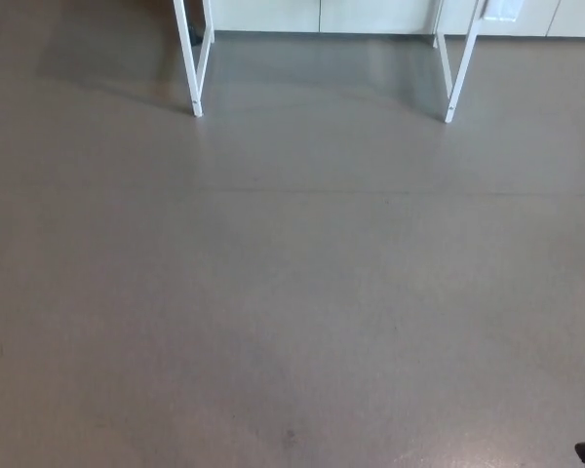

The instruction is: The robot walk towards a table in front and uses its left hand to pickup a tennis ball on the left side and put it in a container on the right hand side

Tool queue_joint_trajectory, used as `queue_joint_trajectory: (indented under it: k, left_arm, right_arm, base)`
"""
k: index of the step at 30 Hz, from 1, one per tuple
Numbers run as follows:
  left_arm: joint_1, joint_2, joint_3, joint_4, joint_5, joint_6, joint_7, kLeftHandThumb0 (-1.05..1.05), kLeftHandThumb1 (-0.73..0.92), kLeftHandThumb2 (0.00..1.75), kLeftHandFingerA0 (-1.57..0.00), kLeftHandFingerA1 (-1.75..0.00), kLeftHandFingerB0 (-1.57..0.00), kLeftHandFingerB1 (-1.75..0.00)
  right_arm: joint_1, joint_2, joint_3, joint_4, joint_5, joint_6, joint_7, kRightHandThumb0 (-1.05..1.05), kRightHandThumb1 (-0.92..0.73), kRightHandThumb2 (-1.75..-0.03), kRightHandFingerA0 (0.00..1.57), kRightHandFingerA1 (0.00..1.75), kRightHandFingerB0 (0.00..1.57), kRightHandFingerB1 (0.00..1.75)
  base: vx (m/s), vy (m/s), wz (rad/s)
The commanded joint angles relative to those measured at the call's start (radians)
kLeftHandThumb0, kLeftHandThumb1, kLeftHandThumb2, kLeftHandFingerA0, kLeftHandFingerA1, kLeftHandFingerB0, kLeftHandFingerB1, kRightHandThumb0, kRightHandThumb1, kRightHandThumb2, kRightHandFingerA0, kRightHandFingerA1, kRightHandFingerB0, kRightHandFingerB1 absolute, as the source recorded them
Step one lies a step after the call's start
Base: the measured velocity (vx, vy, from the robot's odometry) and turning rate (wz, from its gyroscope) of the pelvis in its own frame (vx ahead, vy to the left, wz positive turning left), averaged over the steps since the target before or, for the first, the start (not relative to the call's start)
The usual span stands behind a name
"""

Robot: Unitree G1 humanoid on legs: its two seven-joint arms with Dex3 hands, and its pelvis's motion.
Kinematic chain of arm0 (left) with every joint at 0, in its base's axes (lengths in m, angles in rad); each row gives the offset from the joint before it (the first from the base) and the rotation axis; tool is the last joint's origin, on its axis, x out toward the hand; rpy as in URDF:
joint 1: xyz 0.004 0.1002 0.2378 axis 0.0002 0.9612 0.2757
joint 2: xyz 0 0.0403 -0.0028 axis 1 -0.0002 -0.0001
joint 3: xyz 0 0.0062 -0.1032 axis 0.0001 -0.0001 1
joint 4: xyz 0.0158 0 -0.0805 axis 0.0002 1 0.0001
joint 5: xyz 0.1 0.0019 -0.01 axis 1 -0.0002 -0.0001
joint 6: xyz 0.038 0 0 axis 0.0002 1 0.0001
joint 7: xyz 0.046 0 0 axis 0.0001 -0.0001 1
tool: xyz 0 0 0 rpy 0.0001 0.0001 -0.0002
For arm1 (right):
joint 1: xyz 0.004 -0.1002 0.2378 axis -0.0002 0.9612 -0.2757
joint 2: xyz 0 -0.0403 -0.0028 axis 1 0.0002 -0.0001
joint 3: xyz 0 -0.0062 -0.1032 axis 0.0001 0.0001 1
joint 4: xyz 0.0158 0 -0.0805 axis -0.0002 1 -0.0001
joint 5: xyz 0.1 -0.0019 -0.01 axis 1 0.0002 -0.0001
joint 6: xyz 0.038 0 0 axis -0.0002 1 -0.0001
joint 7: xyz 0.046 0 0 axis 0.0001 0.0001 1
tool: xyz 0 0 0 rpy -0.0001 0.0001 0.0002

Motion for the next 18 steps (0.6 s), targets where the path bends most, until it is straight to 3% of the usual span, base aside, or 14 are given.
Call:
queue_joint_trajectory:
  k: [1,5,6,10,11,18]
  left_arm:
    - [0.035,0.013,0.010,0.016,-0.036,-0.067,-0.038,-0.16,0.57,0.57,-0.39,-0.49,-0.32,-0.36]
    - [0.041,0.018,0.003,0.027,-0.027,-0.089,-0.036,-0.17,0.56,0.56,-0.40,-0.48,-0.32,-0.36]
    - [0.043,0.019,0.002,0.029,-0.026,-0.086,-0.035,-0.18,0.56,0.56,-0.41,-0.46,-0.32,-0.35]
    - [0.052,0.020,0.002,0.040,-0.030,-0.113,-0.041,-0.16,0.57,0.57,-0.41,-0.48,-0.32,-0.36]
    - [0.054,0.021,0.001,0.039,-0.029,-0.115,-0.042,-0.17,0.57,0.57,-0.41,-0.47,-0.32,-0.36]
    - [0.054,0.028,-0.006,0.047,-0.024,-0.123,-0.044,-0.19,0.57,0.56,-0.41,-0.49,-0.32,-0.36]
  right_arm:
    - [0.043,-0.014,-0.009,0.004,0.018,-0.062,0.024,0.16,-0.47,-0.88,0.31,0.60,0.21,0.53]
    - [0.054,-0.020,-0.003,0.004,0.008,-0.081,0.027,0.15,-0.46,-0.88,0.32,0.60,0.21,0.53]
    - [0.050,-0.021,-0.003,0.012,0.005,-0.081,0.025,0.15,-0.64,-0.58,0.39,0.54,0.28,0.45]
    - [0.046,-0.019,0.000,0.024,0.002,-0.080,0.024,0.15,-0.65,-0.58,0.39,0.54,0.27,0.45]
    - [0.046,-0.018,0.000,0.027,0.003,-0.084,0.025,0.15,-0.46,-0.87,0.33,0.60,0.21,0.54]
    - [0.040,-0.011,-0.001,0.046,0.006,-0.097,0.023,0.15,-0.46,-0.87,0.34,0.61,0.21,0.54]
  base:
    - [0.00,0.000,0.00]
    - [0.00,0.000,0.00]
    - [0.00,0.000,0.00]
    - [0.00,0.000,0.00]
    - [0.00,0.000,0.00]
    - [0.00,0.000,0.00]
